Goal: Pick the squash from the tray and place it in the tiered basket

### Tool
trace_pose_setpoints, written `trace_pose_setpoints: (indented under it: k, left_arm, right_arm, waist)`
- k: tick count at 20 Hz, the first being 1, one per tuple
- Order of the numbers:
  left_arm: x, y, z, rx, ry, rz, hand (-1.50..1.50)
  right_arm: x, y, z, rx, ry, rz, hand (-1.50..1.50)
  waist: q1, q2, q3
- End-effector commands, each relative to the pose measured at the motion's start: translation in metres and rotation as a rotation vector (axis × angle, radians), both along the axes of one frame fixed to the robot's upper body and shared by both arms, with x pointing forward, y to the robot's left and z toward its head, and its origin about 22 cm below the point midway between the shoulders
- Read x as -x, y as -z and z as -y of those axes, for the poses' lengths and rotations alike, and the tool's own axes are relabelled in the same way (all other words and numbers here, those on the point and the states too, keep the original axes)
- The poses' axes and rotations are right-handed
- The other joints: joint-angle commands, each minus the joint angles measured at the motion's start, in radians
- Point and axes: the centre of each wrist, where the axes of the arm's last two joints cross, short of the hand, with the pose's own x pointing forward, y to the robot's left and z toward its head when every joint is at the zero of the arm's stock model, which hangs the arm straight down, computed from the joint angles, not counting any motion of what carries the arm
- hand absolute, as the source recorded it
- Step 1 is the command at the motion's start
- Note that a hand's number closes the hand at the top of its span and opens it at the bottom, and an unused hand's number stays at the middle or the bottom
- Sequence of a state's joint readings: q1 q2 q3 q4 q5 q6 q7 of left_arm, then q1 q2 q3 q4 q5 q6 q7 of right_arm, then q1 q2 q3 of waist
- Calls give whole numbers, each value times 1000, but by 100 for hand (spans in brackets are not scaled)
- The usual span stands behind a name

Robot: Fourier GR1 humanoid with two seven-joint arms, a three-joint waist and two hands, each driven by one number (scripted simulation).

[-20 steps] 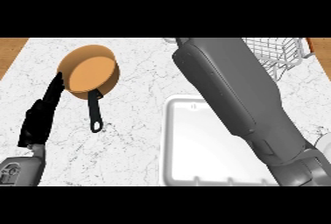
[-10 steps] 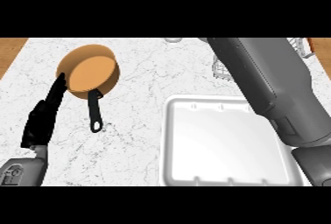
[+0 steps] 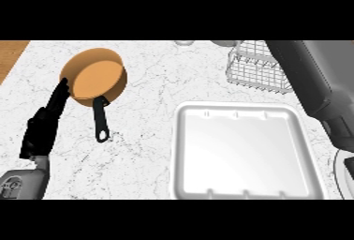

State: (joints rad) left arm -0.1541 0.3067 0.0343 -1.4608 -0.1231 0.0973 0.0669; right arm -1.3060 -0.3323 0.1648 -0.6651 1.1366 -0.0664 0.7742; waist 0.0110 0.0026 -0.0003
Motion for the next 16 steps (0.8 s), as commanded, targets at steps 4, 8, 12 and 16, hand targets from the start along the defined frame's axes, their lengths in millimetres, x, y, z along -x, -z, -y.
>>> trace_pose_setpoints:
  k: [4, 8, 12, 16]
  left_arm:
    - [-1, 22, 10, -11, -2, -4, 0]
    - [-4, 7, 18, -5, 4, -9, 0]
    - [7, 7, 4, -14, -3, -1, 0]
    - [-3, -2, 12, -7, 19, -17, 0]
  right_arm:
    - [-7, 5, 47, -91, -77, -62, 150]
    - [-4, 36, 45, -158, -97, -110, 150]
    - [-7, 43, 84, -349, -60, -160, 150]
    - [-10, 77, 75, -421, -11, -198, -150]
  waist:
    - [-3, 3, 0]
    - [-5, -2, 0]
    - [3, -1, 1]
    - [10, 4, 1]
